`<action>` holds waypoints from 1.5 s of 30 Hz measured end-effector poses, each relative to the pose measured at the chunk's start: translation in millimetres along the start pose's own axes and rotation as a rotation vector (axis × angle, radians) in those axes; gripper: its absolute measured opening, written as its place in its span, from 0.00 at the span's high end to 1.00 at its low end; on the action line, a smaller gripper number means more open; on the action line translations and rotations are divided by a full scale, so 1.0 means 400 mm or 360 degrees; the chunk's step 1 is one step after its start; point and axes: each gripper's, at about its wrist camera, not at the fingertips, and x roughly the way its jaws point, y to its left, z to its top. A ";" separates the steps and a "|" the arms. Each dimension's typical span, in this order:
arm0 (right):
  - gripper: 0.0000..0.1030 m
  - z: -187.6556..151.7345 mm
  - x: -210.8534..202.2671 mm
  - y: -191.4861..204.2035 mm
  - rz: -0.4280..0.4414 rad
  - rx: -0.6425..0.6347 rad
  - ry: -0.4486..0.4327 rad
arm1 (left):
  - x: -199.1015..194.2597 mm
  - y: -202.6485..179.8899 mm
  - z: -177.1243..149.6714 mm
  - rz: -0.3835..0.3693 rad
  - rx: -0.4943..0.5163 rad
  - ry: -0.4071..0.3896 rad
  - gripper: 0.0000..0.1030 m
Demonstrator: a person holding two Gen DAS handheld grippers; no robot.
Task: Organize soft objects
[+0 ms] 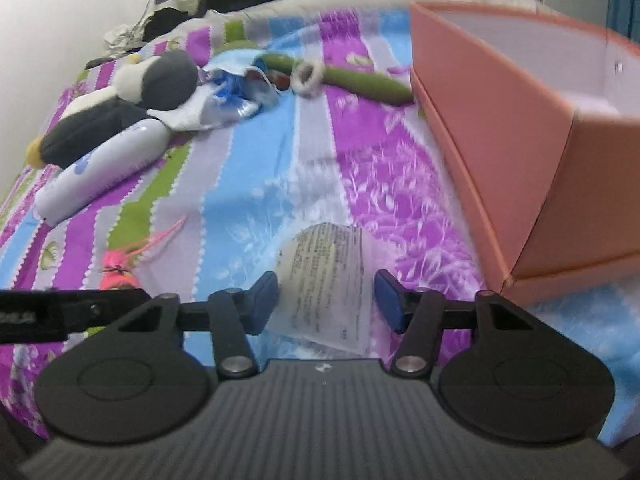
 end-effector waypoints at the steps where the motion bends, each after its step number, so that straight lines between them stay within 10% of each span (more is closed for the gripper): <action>1: 0.50 -0.001 0.002 0.003 -0.0007 -0.0019 0.0000 | 0.000 -0.001 0.000 0.0003 -0.0003 0.0001 0.57; 8: 0.76 0.020 -0.019 0.021 0.0003 -0.0092 0.0017 | -0.012 -0.011 0.016 0.0014 -0.0017 -0.0012 0.57; 45: 0.77 0.190 -0.480 -0.192 -0.0088 -0.0033 -0.0356 | -0.253 -0.426 0.170 -0.0208 0.0333 -0.0249 0.57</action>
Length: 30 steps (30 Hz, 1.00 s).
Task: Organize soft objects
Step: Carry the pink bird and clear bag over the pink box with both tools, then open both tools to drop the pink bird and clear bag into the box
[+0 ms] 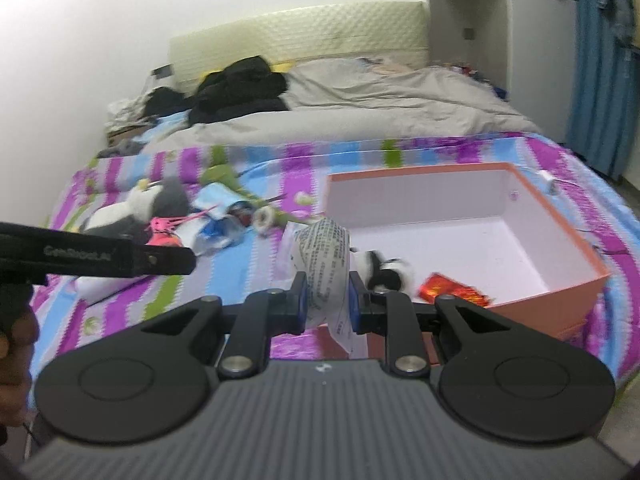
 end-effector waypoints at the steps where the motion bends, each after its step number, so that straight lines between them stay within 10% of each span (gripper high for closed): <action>1: 0.77 0.003 0.002 -0.016 -0.0017 0.0015 0.0001 | 0.014 -0.016 0.009 -0.0013 0.0010 0.0004 0.57; 30: 0.75 0.034 0.326 -0.393 -0.0280 0.0269 0.0362 | 0.581 -0.255 0.155 -0.0124 0.0205 0.0448 0.57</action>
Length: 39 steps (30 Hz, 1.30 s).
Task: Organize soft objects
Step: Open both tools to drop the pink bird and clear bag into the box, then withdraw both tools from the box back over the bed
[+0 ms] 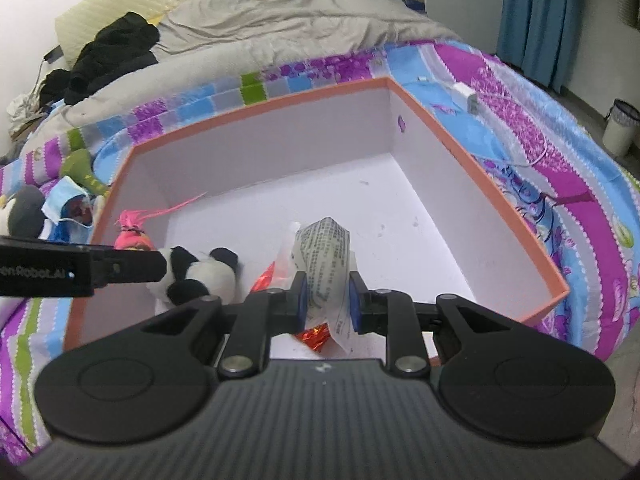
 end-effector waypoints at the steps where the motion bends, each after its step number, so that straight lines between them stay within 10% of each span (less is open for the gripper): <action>1: 0.75 0.000 0.009 -0.004 -0.0009 0.0007 0.0009 | 0.012 0.002 0.006 0.0000 0.0001 0.0007 0.57; 11: 0.49 0.008 0.030 -0.040 -0.0051 0.0067 0.0033 | 0.025 -0.008 0.018 -0.0010 0.0022 -0.0007 0.37; 39: 0.49 -0.080 -0.329 0.070 0.0149 -0.0019 -0.0291 | -0.409 -0.087 -0.187 -0.0042 0.0019 -0.0400 0.36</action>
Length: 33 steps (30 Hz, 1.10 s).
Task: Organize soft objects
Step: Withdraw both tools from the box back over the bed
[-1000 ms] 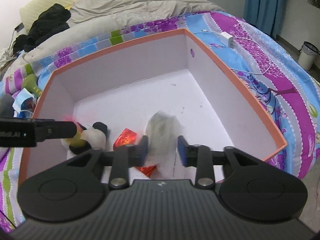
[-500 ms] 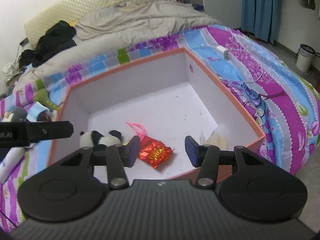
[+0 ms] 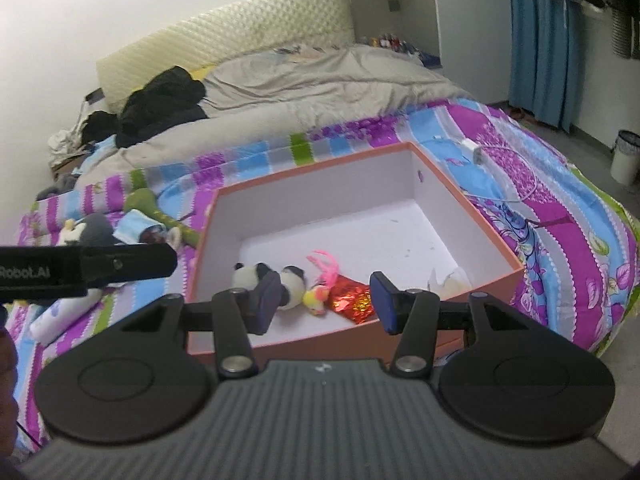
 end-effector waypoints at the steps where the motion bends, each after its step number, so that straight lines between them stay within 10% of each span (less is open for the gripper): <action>1: 0.49 -0.005 -0.013 0.005 0.0011 -0.0004 -0.0007 | -0.019 -0.002 -0.009 0.0005 0.0001 -0.0009 0.36; 33: 0.49 -0.217 -0.205 0.299 0.0448 -0.0225 -0.0056 | -0.524 0.149 -0.326 0.0360 -0.0202 -0.0252 0.36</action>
